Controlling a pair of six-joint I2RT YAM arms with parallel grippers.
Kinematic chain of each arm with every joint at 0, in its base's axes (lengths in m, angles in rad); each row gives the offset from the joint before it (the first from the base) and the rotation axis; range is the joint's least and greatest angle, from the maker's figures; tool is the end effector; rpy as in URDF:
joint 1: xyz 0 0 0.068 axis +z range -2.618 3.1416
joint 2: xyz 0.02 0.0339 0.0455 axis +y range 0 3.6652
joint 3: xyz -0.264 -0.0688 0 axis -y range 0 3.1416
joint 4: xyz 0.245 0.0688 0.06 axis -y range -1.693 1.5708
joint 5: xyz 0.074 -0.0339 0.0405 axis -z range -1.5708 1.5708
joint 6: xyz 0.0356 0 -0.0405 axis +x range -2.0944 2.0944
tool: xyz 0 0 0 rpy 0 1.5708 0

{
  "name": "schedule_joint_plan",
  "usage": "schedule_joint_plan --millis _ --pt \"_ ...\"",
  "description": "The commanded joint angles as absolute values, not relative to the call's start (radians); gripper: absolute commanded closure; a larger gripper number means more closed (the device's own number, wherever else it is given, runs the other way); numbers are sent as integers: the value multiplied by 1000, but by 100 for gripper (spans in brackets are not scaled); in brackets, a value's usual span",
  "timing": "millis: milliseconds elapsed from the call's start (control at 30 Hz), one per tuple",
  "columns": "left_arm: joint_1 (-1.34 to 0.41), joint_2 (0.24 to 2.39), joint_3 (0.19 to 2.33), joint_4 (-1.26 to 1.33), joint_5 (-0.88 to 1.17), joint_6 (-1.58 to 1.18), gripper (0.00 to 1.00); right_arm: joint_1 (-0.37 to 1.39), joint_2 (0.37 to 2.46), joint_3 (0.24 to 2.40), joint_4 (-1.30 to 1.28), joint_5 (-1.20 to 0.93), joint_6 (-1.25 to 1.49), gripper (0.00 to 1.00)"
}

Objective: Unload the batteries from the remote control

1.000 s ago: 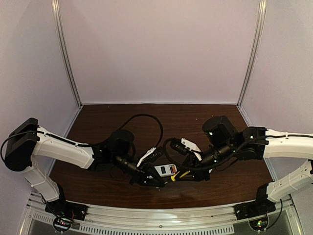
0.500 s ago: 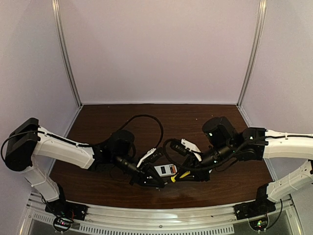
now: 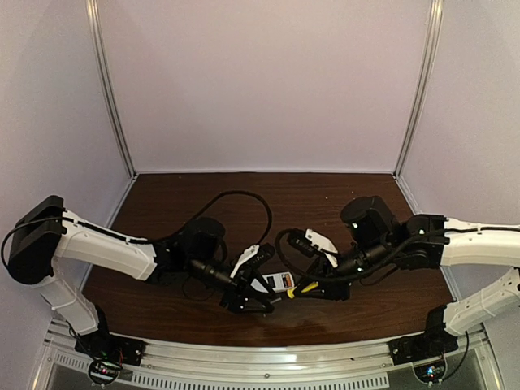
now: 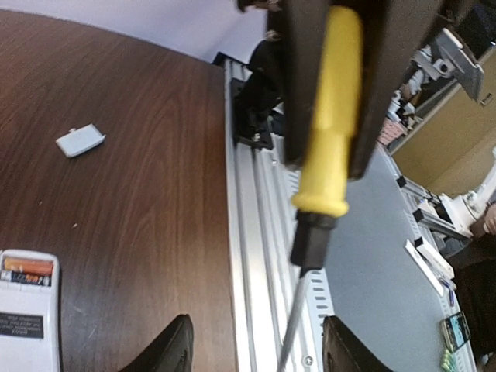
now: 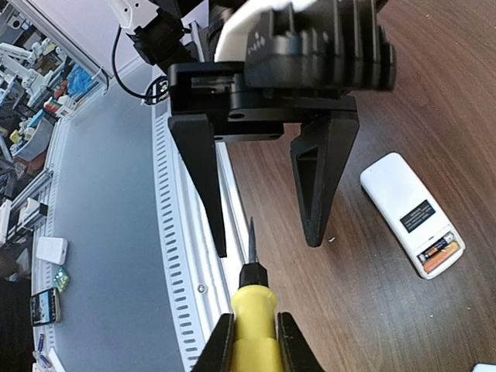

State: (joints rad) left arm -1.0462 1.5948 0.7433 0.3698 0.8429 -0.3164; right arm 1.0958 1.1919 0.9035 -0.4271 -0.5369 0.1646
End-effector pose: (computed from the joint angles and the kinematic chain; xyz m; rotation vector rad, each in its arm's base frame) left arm 0.1370 -0.2898 0.1874 1.3714 1.8809 -1.6391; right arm 0.0996 0.2335 0.2780 -1.3902 2.0748 1.2163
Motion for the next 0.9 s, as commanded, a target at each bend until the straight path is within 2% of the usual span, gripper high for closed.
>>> schedule_joint_plan --millis 0,133,333,500,667,867 --pt "-1045 1573 768 284 617 -267 38 1104 1144 879 -426 -425 178 100" --pt "-1045 1554 762 267 522 -254 24 1104 1140 877 -426 -352 190 100" --pt "-1046 1500 732 252 346 -244 13 1099 1133 874 -425 -220 220 100" --pt "-1045 1442 677 288 108 -247 3 1083 1123 860 -401 -156 239 100" --pt "-1041 1380 612 342 -46 -244 3 1054 1124 851 -383 -129 261 100" --pt "-1035 1405 566 413 -214 -290 3 1015 1139 844 -368 -133 277 100"
